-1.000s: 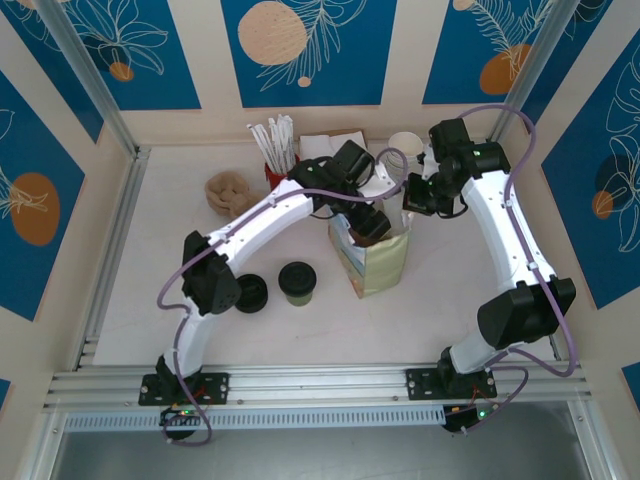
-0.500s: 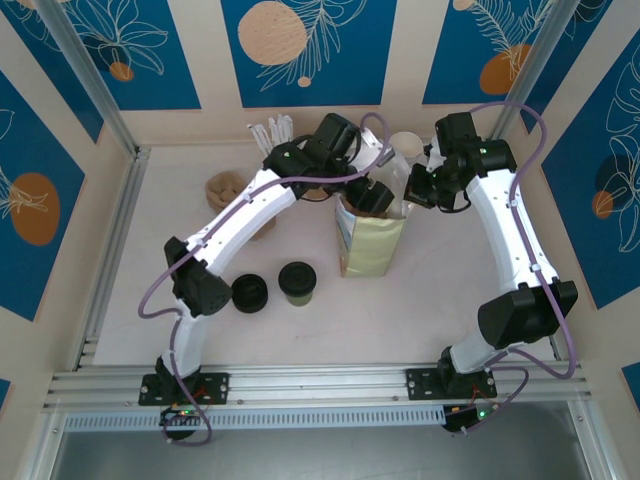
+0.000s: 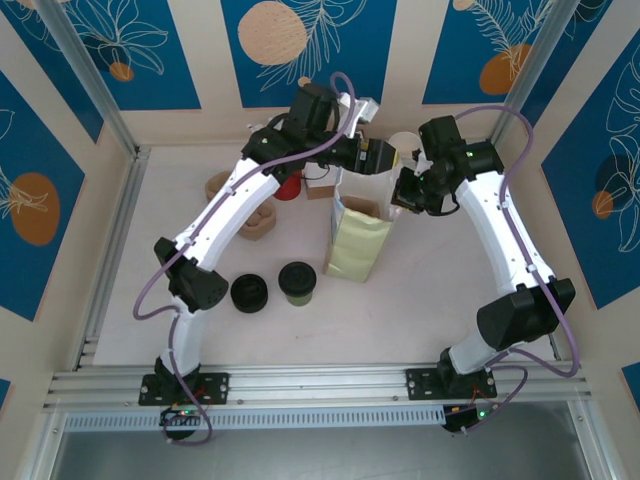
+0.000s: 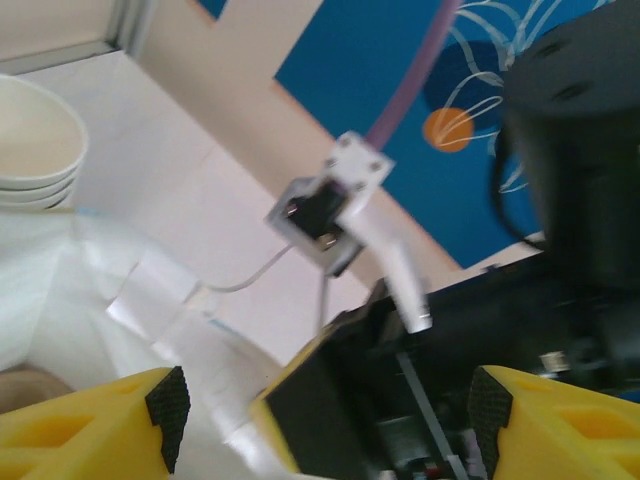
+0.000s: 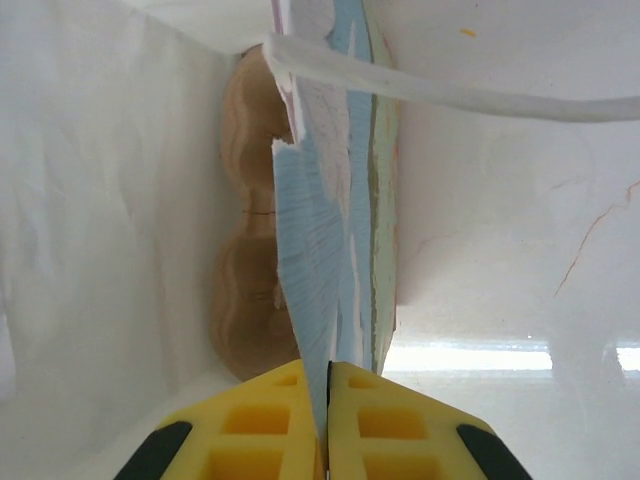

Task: Pack the takeout coffee

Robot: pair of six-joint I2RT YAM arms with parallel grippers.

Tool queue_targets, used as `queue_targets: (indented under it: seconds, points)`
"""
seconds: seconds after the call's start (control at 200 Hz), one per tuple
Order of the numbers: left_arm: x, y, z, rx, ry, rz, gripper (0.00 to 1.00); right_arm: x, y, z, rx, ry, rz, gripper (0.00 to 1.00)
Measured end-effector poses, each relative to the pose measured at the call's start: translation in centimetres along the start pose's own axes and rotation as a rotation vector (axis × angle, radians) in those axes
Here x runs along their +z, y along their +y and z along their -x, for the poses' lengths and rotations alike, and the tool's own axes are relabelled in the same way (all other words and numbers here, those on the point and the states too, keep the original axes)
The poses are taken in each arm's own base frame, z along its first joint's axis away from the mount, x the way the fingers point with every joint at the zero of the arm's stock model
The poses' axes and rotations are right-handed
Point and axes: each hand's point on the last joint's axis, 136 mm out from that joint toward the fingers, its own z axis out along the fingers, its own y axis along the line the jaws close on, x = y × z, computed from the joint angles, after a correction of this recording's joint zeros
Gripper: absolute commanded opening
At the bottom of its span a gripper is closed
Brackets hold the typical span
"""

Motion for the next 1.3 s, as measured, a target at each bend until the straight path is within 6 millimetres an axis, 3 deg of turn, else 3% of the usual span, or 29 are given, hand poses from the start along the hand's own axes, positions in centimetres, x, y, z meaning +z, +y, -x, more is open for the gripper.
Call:
queue_targets:
  seconds: [0.145, 0.255, 0.355, 0.535, 0.695, 0.86, 1.125, 1.205, 1.3]
  points:
    - [-0.3, -1.5, -0.2, -0.059, 0.03, -0.103, 0.74, 0.3, -0.2, -0.4, 0.015, 0.002, -0.021, 0.11]
    - [-0.6, -1.9, -0.4, -0.075, 0.048, -0.139, 0.74, 0.4, -0.4, -0.7, 0.026, -0.001, -0.039, 0.19]
    - [-1.1, -1.2, -0.3, -0.09, 0.052, -0.126, 0.74, 0.3, -0.2, -0.9, 0.034, -0.008, -0.046, 0.33]
    - [-4.1, 1.4, 0.7, -0.11, 0.019, -0.029, 0.74, -0.7, 0.0, -1.3, 0.069, -0.028, -0.037, 0.46]
    - [-7.6, 1.1, 1.6, -0.073, -0.022, 0.033, 0.74, -2.7, 0.1, -2.0, 0.1, -0.039, -0.027, 0.49]
    - [-9.5, -0.1, 1.7, -0.034, -0.037, 0.051, 0.74, -6.5, 0.4, -1.9, 0.12, -0.097, 0.012, 0.54]
    - [-9.6, 1.0, 0.2, -0.054, 0.002, 0.094, 0.74, -12.0, 0.5, 1.0, 0.119, -0.255, 0.083, 0.57]
    - [-9.5, 1.4, -0.1, -0.062, 0.014, 0.105, 0.74, -12.1, 1.2, 2.2, 0.093, -0.263, 0.104, 0.57]
    - [-9.6, 1.6, -0.5, -0.058, 0.022, 0.117, 0.74, -10.5, 2.2, 4.3, 0.056, -0.24, 0.114, 0.58]
